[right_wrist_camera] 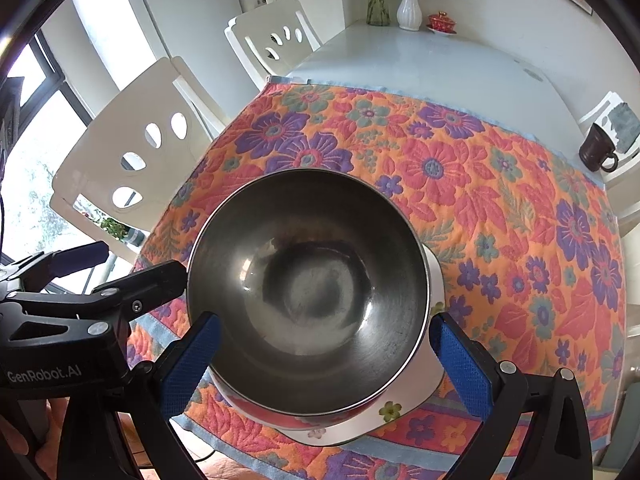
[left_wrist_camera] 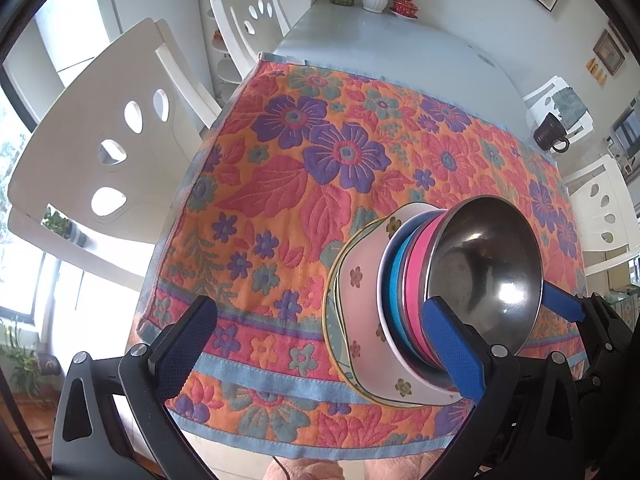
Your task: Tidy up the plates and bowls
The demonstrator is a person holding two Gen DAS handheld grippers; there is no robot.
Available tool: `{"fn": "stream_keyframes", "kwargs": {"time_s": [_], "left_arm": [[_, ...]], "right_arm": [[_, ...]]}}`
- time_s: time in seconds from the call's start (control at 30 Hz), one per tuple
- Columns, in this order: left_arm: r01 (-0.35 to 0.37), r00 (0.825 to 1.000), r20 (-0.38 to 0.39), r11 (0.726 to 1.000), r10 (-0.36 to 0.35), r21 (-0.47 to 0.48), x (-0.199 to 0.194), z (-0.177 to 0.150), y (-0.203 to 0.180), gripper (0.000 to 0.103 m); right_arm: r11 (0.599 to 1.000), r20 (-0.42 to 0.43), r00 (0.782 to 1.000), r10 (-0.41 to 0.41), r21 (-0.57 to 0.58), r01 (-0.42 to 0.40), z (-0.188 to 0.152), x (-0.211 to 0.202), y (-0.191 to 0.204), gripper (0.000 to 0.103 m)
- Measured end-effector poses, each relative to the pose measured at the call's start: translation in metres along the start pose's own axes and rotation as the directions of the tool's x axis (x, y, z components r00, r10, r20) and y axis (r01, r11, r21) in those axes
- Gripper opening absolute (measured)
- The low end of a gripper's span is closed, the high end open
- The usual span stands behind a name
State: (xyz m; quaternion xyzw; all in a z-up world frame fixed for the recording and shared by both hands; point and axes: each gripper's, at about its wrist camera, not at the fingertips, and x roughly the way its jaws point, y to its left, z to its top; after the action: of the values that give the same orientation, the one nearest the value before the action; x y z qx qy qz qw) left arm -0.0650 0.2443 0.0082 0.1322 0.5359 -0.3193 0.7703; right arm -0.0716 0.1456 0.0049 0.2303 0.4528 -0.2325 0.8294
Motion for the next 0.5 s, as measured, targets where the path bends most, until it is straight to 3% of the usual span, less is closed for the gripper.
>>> {"fn": "stream_keyframes", "kwargs": {"time_s": [0.5], "left_arm": [[0.005,1.0,-0.013,1.0,-0.005,-0.005,0.0018,-0.0027,0.0004,0.103]], "right_arm": [[1.0,0.006,1.0,-0.001,-0.006,0.001,-0.0002,-0.0002,-0.002,0.103]]}}
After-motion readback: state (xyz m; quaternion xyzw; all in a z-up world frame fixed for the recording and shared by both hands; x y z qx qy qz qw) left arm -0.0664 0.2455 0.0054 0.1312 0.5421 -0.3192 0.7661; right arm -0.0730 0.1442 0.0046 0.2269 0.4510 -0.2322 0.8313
